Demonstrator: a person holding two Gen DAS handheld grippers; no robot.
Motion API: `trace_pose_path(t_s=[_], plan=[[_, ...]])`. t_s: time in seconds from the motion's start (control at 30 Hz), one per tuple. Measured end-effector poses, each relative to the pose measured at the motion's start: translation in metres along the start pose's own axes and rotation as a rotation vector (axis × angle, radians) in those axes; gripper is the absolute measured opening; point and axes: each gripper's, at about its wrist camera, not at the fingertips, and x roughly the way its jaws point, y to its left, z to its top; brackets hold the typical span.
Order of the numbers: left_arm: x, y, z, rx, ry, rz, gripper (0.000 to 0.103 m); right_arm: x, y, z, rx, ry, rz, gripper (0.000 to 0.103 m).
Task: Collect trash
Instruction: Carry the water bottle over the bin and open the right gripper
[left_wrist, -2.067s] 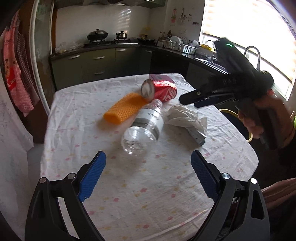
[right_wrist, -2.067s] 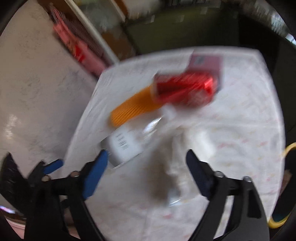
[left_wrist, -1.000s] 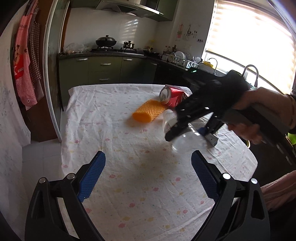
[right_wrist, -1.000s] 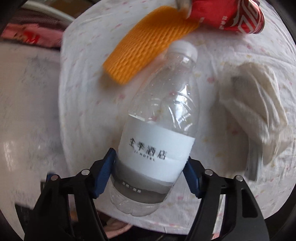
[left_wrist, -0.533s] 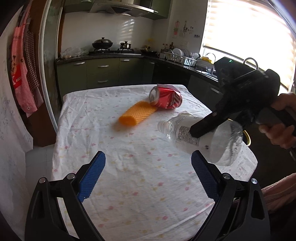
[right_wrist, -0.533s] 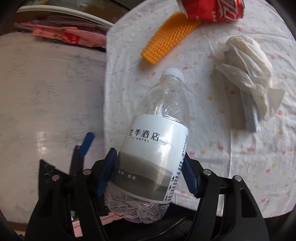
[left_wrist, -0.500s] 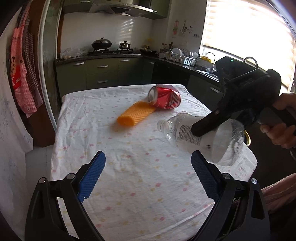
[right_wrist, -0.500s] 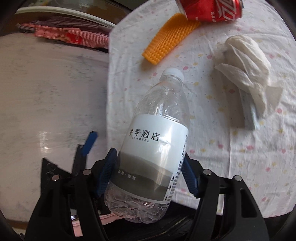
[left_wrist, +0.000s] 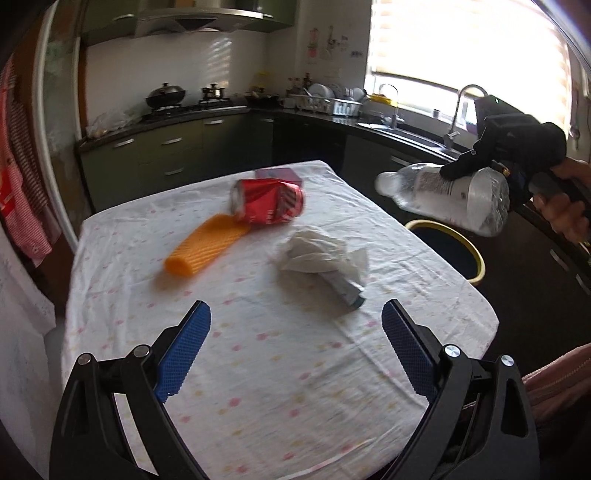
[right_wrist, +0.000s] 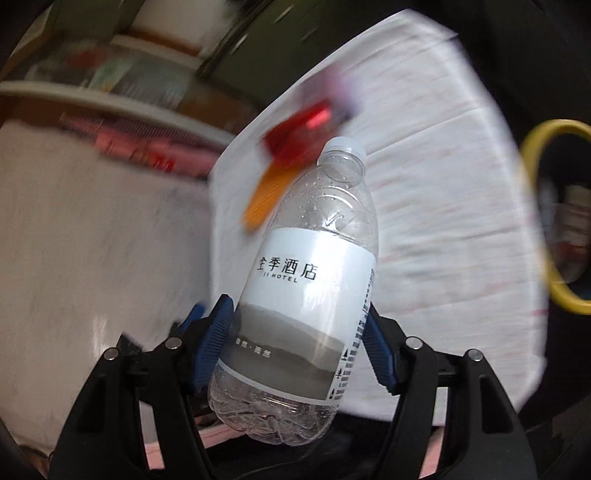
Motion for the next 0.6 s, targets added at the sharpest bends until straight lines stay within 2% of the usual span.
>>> trace_pose_path(t_s=[0.13, 0.27, 0.43, 0.47, 0.5, 0.53, 0.6], plan=[[0.015, -0.021, 0.008, 0.03, 0.019, -0.024, 0.093, -0.032, -0.078, 0.022, 0.133, -0.074, -0.099, 0.064], [0.023, -0.037, 0.013, 0.051, 0.028, -0.031, 0.093, -0.048, -0.145, 0.034, 0.207, -0.086, -0.167, 0.064], [0.03, -0.048, 0.018, 0.067, 0.049, -0.018, 0.093, -0.039, -0.194, 0.054, 0.234, -0.099, -0.22, 0.066], [0.032, -0.049, 0.018, 0.069, 0.055, -0.016, 0.093, -0.036, -0.202, 0.059, 0.237, -0.105, -0.245, 0.069], [0.033, -0.05, 0.019, 0.071, 0.059, -0.015, 0.093, -0.037, -0.208, 0.06, 0.248, -0.126, -0.279, 0.078], [0.034, -0.052, 0.02, 0.076, 0.064, -0.013, 0.093, -0.04, -0.214, 0.061, 0.25, -0.146, -0.318, 0.08], [0.034, -0.054, 0.021, 0.086, 0.065, -0.009, 0.093, -0.04, -0.22, 0.062, 0.234, -0.153, -0.322, 0.08]])
